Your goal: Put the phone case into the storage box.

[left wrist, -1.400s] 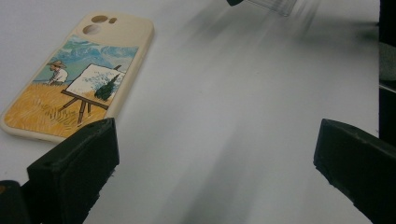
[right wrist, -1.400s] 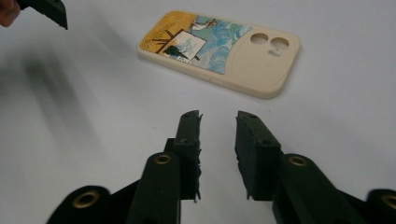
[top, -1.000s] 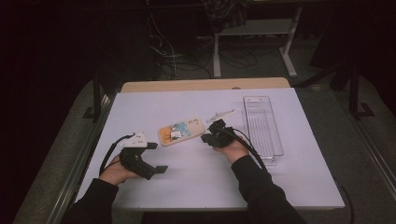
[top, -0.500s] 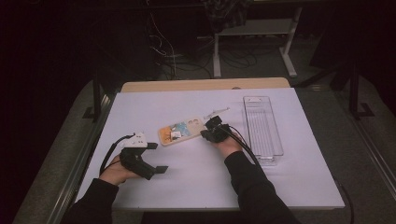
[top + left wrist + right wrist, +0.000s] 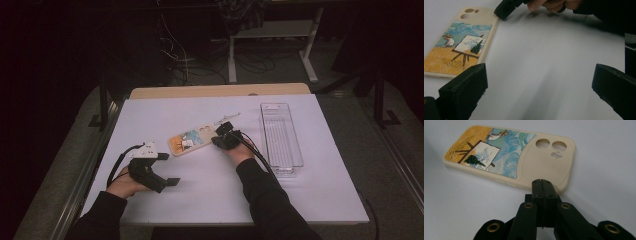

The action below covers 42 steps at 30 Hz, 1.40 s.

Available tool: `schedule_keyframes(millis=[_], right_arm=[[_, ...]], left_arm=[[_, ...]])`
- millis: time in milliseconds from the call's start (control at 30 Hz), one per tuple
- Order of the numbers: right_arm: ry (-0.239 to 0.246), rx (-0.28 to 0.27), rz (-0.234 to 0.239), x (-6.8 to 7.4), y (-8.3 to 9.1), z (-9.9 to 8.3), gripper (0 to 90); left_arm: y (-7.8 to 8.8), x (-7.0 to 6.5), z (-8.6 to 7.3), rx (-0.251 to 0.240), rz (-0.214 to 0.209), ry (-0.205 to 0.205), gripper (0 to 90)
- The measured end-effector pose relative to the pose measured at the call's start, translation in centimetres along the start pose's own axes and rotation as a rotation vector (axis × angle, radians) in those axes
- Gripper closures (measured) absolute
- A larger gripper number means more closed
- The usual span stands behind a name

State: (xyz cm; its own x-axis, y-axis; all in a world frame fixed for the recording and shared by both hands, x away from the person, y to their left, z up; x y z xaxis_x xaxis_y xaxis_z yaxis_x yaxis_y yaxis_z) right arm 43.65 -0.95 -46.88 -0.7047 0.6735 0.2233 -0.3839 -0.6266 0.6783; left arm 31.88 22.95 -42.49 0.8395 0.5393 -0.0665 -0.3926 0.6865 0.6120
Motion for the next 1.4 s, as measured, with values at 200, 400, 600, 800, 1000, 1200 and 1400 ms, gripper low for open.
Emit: schedule_keyframes(millis=[200, 400, 600, 800, 1000, 1200, 1400], right_arm=[[-0.006, -0.004, -0.001, -0.4, -0.8, 0.8, 88.3], [0.007, -0.008, 0.004, -0.9, -1.6, 1.6, 88.3], [-0.004, -0.002, 0.005, -1.5, -2.5, 2.7, 88.4], [-0.015, 0.005, 0.008, -1.7, -3.1, 3.5, 88.3], [-0.014, 0.008, 0.011, -1.6, -3.2, 4.0, 88.3], [0.001, -0.004, 0.029, -0.9, -2.0, 3.8, 84.7], [0.008, -0.001, 0.085, 0.2, -0.2, 2.8, 69.1]], left_arm=[[0.0, 0.1, 0.0, -0.001, -0.002, -0.010, 0.0], [0.0, 0.1, 0.0, -0.001, -0.003, -0.011, 0.0], [0.0, 0.1, 0.0, -0.002, -0.006, -0.011, 0.0], [0.0, 0.1, 0.0, -0.001, -0.007, -0.013, 0.0], [0.1, 0.2, 0.0, -0.001, -0.006, -0.011, 0.0], [0.2, 0.2, 0.0, -0.005, -0.002, -0.010, 0.0], [0.1, 0.1, 0.0, 0.005, 0.001, -0.012, 0.0]])
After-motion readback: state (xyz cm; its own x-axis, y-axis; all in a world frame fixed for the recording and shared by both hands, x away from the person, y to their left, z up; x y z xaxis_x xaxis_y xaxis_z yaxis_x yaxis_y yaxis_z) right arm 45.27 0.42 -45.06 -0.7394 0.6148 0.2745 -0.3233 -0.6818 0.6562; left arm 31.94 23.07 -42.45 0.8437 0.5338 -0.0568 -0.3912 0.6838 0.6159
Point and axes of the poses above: each handheld gripper's, and its own axes: y roughly backward along the jaws, z roughly out of its top, x roughly to its left, the point moved 3 cm from there along -y, roughly forward along the jaws, and after that the axes turned 6 degrees about z, right-handed, at the moved point
